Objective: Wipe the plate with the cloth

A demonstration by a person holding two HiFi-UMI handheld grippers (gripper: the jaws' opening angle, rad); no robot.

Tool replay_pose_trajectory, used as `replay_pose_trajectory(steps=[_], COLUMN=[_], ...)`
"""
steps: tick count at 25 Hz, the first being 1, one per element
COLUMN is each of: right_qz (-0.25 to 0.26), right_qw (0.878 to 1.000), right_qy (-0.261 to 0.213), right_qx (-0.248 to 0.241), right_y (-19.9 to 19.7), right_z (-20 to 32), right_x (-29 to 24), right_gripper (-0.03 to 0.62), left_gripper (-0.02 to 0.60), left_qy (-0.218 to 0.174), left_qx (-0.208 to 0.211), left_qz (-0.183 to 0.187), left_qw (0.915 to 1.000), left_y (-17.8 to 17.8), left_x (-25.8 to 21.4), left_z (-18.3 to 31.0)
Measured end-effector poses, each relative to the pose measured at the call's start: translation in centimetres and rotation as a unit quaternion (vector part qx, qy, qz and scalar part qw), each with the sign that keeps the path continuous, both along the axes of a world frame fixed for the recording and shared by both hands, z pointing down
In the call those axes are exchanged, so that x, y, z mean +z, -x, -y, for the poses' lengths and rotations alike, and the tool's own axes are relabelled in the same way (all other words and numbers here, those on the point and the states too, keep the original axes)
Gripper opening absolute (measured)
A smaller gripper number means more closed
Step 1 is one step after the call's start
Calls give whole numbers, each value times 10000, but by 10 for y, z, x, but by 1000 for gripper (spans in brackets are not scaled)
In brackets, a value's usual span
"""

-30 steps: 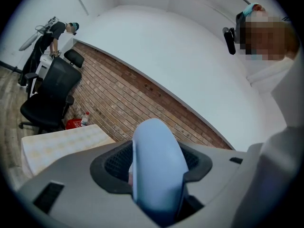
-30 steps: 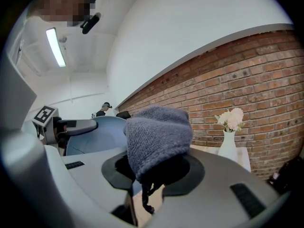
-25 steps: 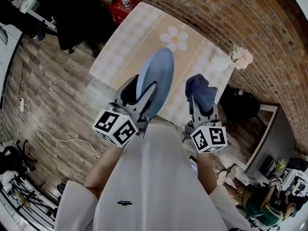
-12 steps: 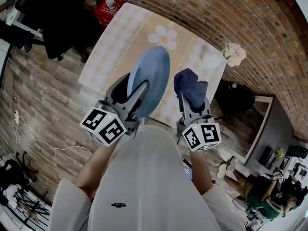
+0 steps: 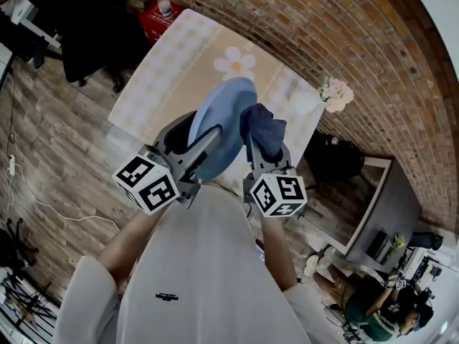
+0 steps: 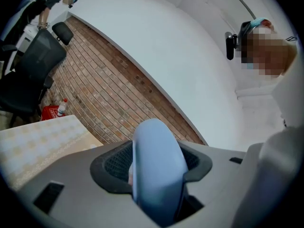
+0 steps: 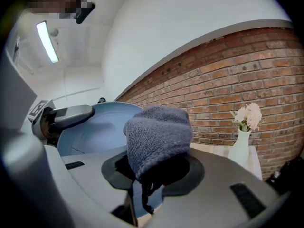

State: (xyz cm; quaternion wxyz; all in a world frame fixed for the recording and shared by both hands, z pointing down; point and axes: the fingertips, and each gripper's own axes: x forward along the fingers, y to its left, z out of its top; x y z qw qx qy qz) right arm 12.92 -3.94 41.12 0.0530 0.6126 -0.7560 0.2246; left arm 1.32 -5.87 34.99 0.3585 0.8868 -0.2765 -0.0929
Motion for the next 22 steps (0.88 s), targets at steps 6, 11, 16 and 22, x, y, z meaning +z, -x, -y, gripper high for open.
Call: replay_pose_trajectory(steps=[6,11,16,22], right_qz=[-79,-104,-47,51], right_qw=[9998,9998,10000,9988], right_qy=[145,185,32,-359], right_qx=[57,17,-49,-329], right_y=[-4,-1,7,18], right_z=[12,20,32,43], right_x=[8,11,0,-23], right_gripper=[132,132,132,132], left_gripper=[259,259,258,258], left_qy=[43,13,-98,-38], left_qx=[260,492,538,545], left_qz=[-84,-51,20,75], left_qw=[9996,9988,9985,9985], left_y=[-3,-8,-17,-23], left_x=[-2,-4,-8,-8], left_z=[-8,-16,-18,-15])
